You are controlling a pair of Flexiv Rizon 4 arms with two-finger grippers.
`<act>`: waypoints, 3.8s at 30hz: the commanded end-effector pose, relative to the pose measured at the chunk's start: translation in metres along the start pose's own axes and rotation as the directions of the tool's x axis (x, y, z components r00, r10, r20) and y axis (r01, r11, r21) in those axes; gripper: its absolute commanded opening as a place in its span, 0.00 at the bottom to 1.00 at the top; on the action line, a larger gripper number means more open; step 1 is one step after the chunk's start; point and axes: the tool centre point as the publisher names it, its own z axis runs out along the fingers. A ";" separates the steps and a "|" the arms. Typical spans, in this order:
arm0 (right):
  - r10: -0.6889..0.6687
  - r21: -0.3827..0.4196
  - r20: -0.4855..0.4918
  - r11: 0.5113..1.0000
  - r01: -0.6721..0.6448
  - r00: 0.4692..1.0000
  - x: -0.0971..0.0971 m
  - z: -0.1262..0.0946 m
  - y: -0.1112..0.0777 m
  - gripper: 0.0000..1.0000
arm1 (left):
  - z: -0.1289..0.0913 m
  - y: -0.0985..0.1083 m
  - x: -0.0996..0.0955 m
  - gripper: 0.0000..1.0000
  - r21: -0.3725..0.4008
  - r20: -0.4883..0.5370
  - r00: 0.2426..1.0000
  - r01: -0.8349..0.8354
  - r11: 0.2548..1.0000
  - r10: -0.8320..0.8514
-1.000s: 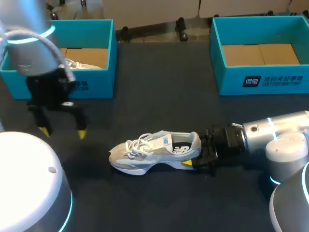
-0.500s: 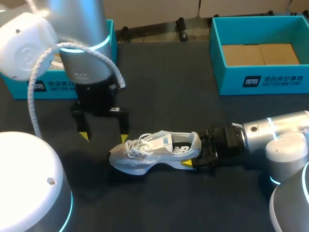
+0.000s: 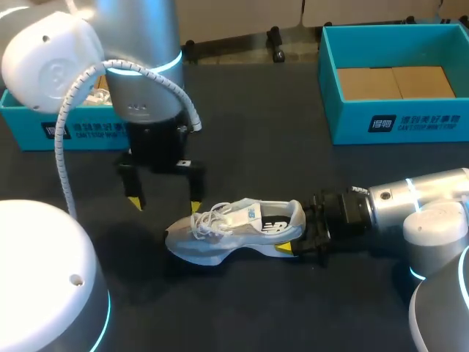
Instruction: Take the shoe out of the shoebox, open the shoe tongue, remove and reinsert the insole, then place the shoe into the shoebox
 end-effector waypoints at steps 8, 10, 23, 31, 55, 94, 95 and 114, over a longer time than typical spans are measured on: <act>0.000 0.003 0.001 1.000 0.000 1.000 0.001 0.002 0.000 0.00 | 0.023 -0.033 0.088 1.00 -0.043 0.078 0.995 0.064 0.997 -0.061; 0.000 0.003 0.001 1.000 0.000 1.000 0.001 0.002 0.000 0.00 | 0.026 -0.038 0.098 1.00 -0.043 0.087 0.993 0.082 0.996 -0.078; 0.000 0.003 0.001 1.000 0.000 1.000 0.001 0.002 0.000 0.00 | 0.055 -0.070 0.142 1.00 -0.024 0.178 0.964 0.205 0.978 -0.198; 0.000 0.003 0.001 1.000 0.000 1.000 0.001 0.002 0.000 0.00 | 0.064 -0.079 0.150 1.00 0.009 0.200 0.953 0.232 0.973 -0.229; 0.000 0.003 0.001 1.000 0.000 1.000 0.001 0.002 0.000 0.00 | 0.080 -0.088 0.138 0.45 0.010 0.258 0.939 0.233 0.972 -0.228; 0.000 0.003 0.001 1.000 0.000 1.000 0.001 0.002 0.000 0.00 | 0.096 -0.093 0.134 0.67 0.066 0.411 0.890 0.184 0.981 -0.195; 0.000 0.003 0.001 1.000 0.000 1.000 0.001 0.002 0.000 0.00 | 0.097 -0.093 0.133 0.71 0.062 0.419 0.887 0.184 0.981 -0.193; 0.000 0.003 0.001 1.000 0.000 1.000 0.001 0.002 0.000 0.00 | 0.110 -0.094 0.121 0.75 0.051 0.465 0.865 0.185 0.981 -0.187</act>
